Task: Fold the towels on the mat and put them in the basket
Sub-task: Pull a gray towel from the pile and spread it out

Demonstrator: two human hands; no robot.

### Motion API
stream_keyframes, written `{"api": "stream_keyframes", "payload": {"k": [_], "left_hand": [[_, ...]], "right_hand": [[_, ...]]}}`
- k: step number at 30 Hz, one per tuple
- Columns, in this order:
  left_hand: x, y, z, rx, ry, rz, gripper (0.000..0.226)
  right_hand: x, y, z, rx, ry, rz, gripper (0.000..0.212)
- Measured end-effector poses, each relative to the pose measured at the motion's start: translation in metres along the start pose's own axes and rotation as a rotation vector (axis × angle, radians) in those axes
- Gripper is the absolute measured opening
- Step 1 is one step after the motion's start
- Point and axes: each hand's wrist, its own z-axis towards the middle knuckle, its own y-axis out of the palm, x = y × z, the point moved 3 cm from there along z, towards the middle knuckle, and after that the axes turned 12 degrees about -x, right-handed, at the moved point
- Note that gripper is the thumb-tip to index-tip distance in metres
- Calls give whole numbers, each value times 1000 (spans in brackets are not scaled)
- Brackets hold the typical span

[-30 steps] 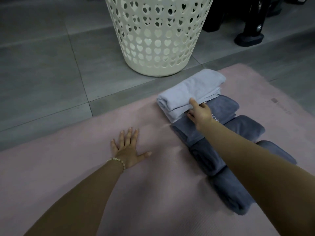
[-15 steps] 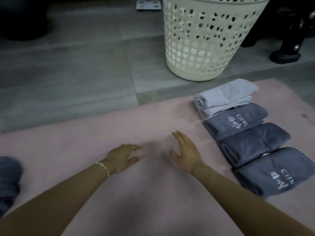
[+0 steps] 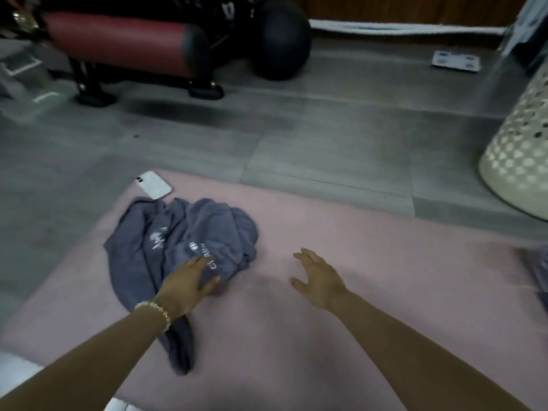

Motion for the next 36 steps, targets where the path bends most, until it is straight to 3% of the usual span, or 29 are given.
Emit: {"api": "stream_keyframes", "payload": {"k": [6, 11, 14, 16, 19, 21, 26, 30, 32, 36], "left_hand": [[-82, 13, 6, 29, -177, -138, 70], [-93, 29, 39, 93, -293, -606, 67], [-87, 32, 55, 157, -327, -798, 61], [-90, 38, 63, 164, -371, -834, 59], [-93, 46, 67, 105, -395, -638, 62], [-88, 49, 65, 119, -385, -576, 68], [-65, 30, 57, 124, -263, -684, 67], [-22, -21, 42, 338, 125, -599, 57], [8, -49, 31, 323, 301, -487, 64], [84, -95, 2, 251, 491, -505, 76]], "right_hand": [[-78, 50, 59, -180, -114, -14, 62], [-92, 83, 89, -208, -100, 51, 64], [-100, 93, 112, -92, -91, 520, 57], [-101, 97, 134, 11, 39, 872, 46], [-99, 109, 158, -29, 283, 1277, 49], [-103, 111, 160, -41, 286, 1424, 31], [-106, 47, 130, 187, 50, 1296, 27], [-109, -42, 80, 253, -167, 1047, 9], [-116, -83, 50, 252, -224, 946, 8], [-132, -149, -23, 263, -275, 881, 13]]}}
